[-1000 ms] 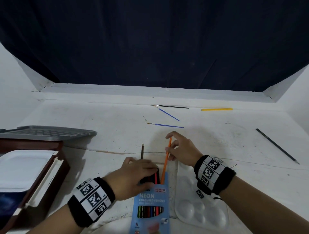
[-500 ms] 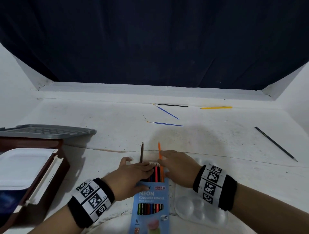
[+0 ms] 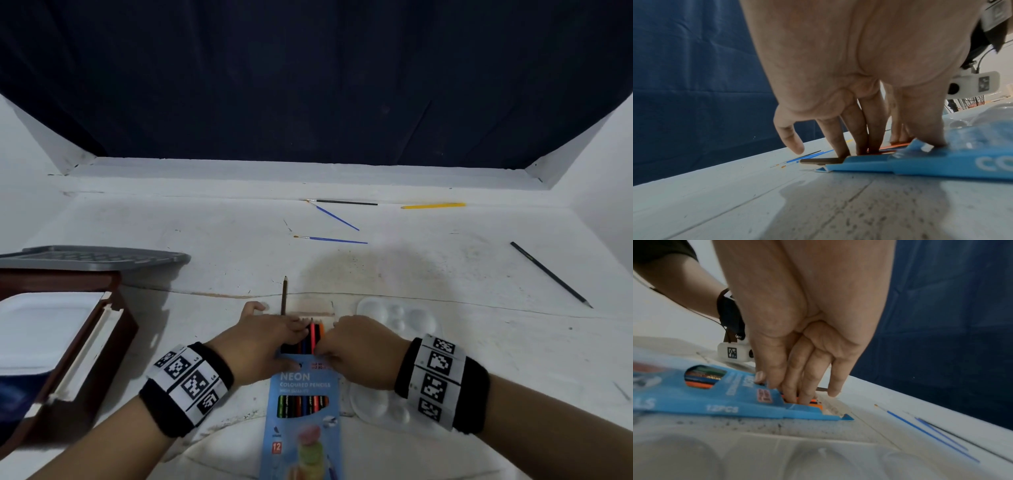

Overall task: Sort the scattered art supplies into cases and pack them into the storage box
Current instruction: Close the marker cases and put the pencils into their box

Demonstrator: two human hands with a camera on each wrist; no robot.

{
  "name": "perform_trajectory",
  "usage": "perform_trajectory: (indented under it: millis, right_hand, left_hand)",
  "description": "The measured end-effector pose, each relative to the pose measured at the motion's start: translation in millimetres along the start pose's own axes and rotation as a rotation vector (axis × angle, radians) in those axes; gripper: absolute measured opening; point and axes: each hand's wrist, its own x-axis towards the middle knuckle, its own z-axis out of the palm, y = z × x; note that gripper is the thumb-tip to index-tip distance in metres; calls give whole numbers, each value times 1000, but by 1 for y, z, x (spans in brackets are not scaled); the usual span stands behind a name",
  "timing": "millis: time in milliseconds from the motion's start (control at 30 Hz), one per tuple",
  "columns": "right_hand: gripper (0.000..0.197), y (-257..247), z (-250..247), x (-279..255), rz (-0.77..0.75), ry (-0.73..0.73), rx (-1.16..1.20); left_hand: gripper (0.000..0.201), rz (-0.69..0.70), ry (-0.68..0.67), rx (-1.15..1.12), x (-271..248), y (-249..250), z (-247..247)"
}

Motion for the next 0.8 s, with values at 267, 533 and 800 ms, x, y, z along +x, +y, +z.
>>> perform_trajectory:
  millis: [267, 533, 800]
  right_hand:
    - [23, 15, -9, -22, 61, 201, 434]
    - [17, 80, -24, -88, 463, 839, 539]
    - [25, 190, -24, -180, 861, 767, 327]
  left_hand:
    - [43, 31, -19, -59, 2, 3, -9]
    - [11, 155, 316, -442, 35, 34, -57]
    - [11, 224, 424, -479, 141, 80, -102]
